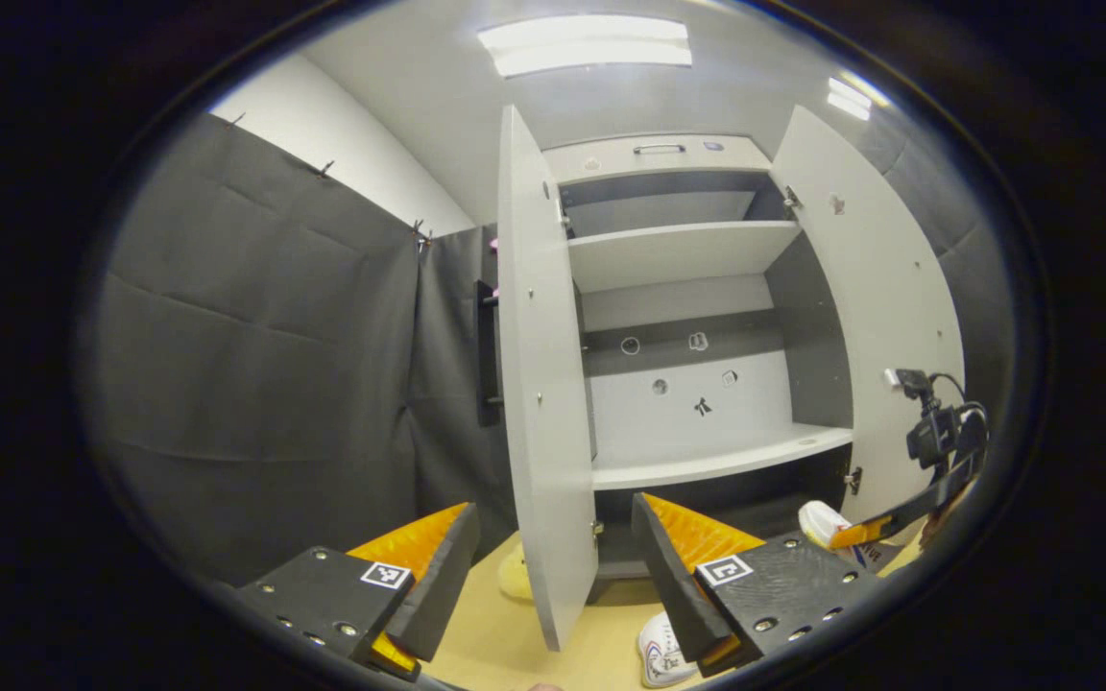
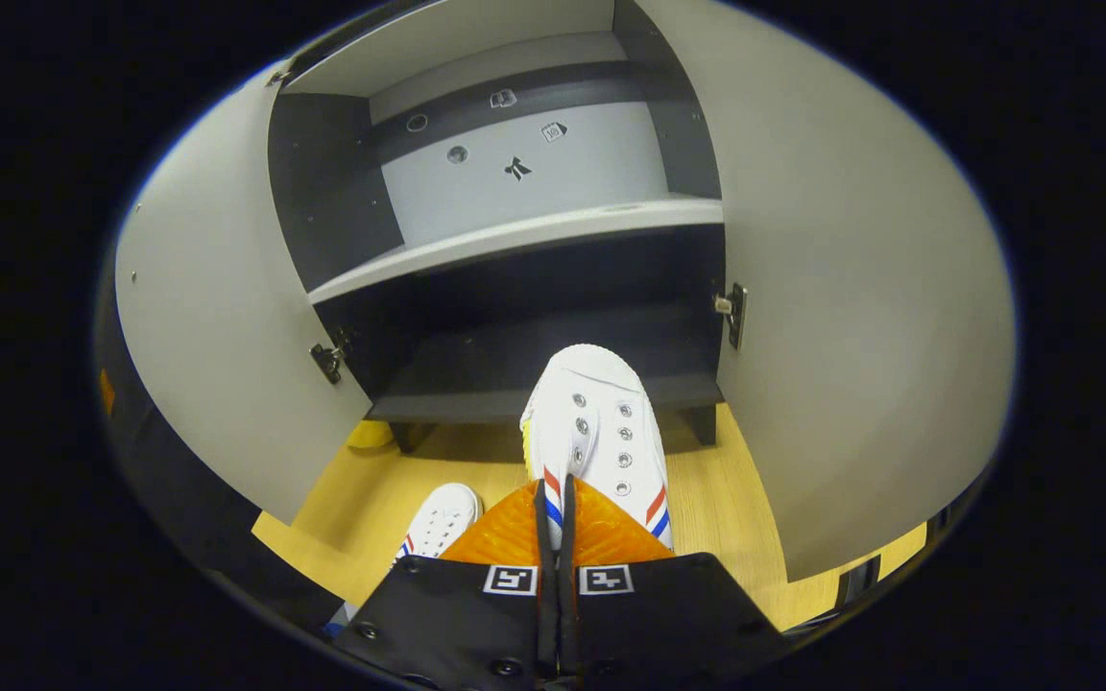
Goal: Grab one shoe with the right hand and put it into the shoe cabinet, grab the other shoe with the left hand and put it into the shoe cabinet; then close the right door with the right hand and the left door with the left hand.
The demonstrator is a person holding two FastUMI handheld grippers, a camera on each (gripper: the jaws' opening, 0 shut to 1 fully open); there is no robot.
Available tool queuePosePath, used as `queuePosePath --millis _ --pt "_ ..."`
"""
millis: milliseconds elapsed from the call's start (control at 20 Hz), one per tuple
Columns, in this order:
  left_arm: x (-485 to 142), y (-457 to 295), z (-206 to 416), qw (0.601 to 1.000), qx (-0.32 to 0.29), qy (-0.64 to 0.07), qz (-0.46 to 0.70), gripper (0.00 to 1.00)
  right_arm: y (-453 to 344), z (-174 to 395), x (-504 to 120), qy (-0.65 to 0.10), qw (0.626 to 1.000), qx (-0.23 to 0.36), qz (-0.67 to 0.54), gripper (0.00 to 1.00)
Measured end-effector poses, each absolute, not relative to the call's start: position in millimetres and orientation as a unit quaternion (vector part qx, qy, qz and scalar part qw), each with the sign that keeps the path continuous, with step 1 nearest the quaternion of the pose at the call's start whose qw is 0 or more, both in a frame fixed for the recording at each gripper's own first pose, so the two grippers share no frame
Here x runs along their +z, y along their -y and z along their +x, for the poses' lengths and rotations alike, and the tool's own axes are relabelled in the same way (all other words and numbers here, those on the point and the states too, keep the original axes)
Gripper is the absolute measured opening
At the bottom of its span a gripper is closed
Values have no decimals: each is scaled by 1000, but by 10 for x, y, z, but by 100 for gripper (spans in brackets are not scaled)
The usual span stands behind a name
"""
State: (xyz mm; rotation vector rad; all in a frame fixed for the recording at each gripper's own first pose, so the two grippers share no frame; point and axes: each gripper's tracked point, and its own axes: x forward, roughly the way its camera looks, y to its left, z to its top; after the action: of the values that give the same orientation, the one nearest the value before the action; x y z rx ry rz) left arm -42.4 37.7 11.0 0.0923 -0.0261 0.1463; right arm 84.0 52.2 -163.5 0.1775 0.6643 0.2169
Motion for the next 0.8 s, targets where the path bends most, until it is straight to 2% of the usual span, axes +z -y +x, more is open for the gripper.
queuePosePath --millis 500,800 --pt "96 -363 -410 996 77 13 42 93 -578 1357 -744 -238 960 124 78 2" --pt "28 -448 -386 995 95 5 42 93 -638 1888 -372 -206 967 125 83 2"
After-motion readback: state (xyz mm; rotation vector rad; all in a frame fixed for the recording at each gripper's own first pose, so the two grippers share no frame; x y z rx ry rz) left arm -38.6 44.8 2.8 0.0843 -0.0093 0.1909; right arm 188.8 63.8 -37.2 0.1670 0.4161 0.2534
